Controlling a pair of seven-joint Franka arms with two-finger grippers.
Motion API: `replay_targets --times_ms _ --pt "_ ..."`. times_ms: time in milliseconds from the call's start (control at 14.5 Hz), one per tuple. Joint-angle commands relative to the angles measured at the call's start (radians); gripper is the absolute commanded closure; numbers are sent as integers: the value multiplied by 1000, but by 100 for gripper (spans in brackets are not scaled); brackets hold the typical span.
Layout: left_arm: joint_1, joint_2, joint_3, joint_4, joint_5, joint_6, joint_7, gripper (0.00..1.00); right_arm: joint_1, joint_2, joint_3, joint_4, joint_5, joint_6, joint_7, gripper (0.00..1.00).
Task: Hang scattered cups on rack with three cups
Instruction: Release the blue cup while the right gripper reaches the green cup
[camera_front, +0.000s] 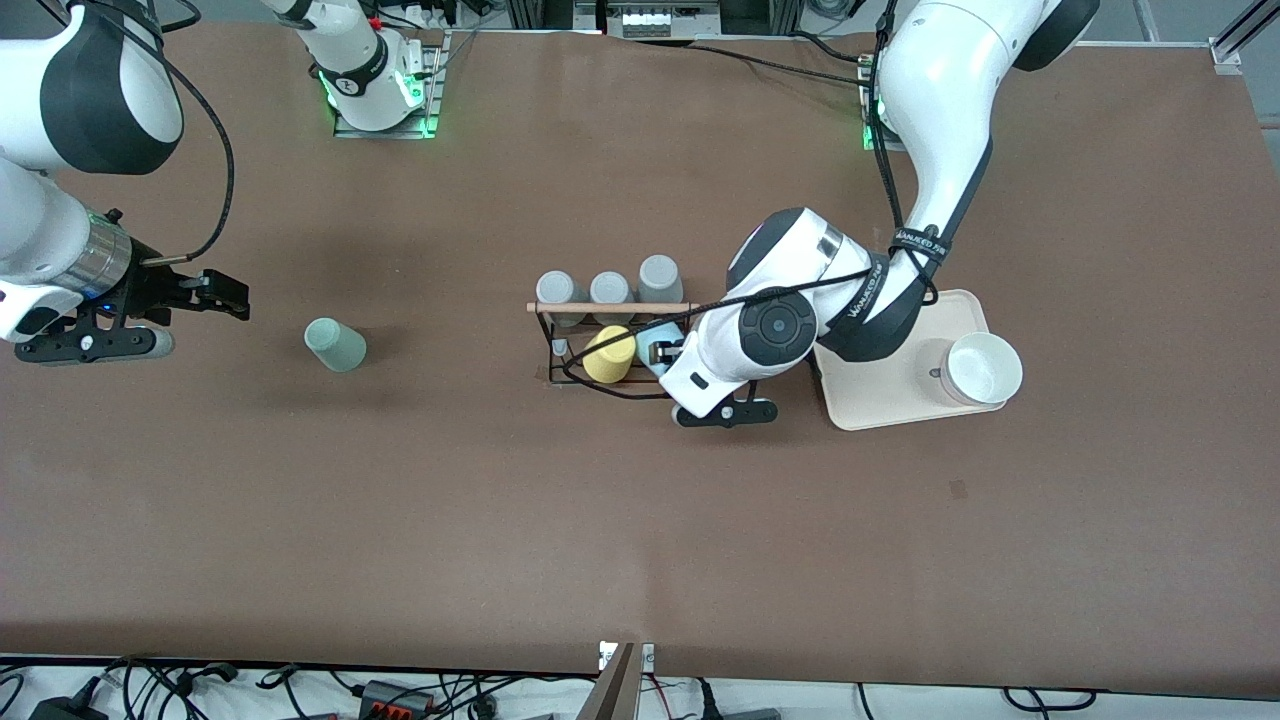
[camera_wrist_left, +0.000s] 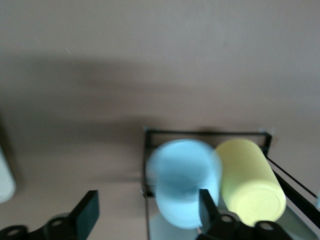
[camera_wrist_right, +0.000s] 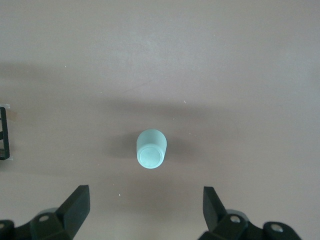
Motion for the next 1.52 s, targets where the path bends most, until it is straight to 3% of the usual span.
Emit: replay_targets --times_ms 0,415,830,1107,1384,1453 --pt "40 -88 7 1 44 -26 -4 0 -6 0 5 -5 -9 2 15 0" --pt "282 -246 18 1 45 -228 2 0 -7 9 4 0 -9 1 14 0" --pt "374 -384 18 -14 117 -371 128 0 -6 12 4 3 -9 -1 0 0" --pt "397 -478 9 -176 119 -376 192 0 6 44 10 -3 -7 8 13 0" --pt "425 -692 7 -524 117 -141 274 0 41 108 13 -11 -7 37 14 0" --pt "423 -723 7 -572 117 -103 277 0 46 127 13 -14 -7 37 15 0"
